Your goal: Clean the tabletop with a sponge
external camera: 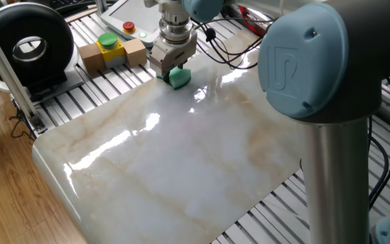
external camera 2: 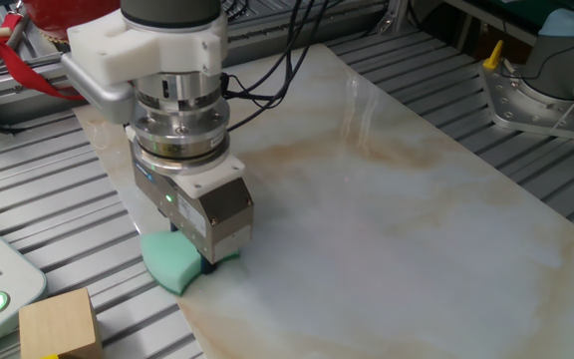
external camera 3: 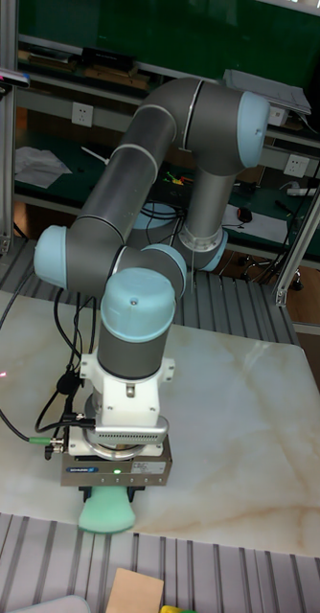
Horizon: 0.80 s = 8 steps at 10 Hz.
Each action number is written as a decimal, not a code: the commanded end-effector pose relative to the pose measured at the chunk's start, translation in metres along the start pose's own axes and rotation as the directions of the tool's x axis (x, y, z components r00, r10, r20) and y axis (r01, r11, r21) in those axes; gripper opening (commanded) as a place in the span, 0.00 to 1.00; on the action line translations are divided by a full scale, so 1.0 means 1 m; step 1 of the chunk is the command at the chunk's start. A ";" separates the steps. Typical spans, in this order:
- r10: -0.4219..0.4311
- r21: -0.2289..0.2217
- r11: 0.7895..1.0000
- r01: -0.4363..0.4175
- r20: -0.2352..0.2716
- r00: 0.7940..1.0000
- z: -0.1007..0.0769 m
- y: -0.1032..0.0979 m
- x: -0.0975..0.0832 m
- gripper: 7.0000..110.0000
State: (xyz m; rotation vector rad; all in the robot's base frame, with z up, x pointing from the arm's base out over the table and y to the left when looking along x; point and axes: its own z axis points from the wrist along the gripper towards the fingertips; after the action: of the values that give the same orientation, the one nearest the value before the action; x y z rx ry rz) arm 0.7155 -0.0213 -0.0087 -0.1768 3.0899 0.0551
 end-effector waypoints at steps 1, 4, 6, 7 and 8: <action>0.013 -0.014 1.000 -0.013 0.005 1.000 -0.002 0.006 -0.001 0.00; 0.023 -0.013 1.000 -0.022 0.005 1.000 -0.001 0.013 -0.002 0.00; 0.025 -0.010 1.000 -0.025 0.006 1.000 0.000 0.017 -0.003 0.00; 0.027 -0.010 1.000 -0.027 0.006 1.000 0.000 0.018 -0.003 0.00; 0.029 -0.011 1.000 -0.029 0.006 1.000 0.000 0.020 -0.003 0.00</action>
State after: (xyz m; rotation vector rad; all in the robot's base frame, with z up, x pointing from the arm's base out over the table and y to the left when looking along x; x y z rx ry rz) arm 0.7153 -0.0065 -0.0088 -0.1521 3.0888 0.0573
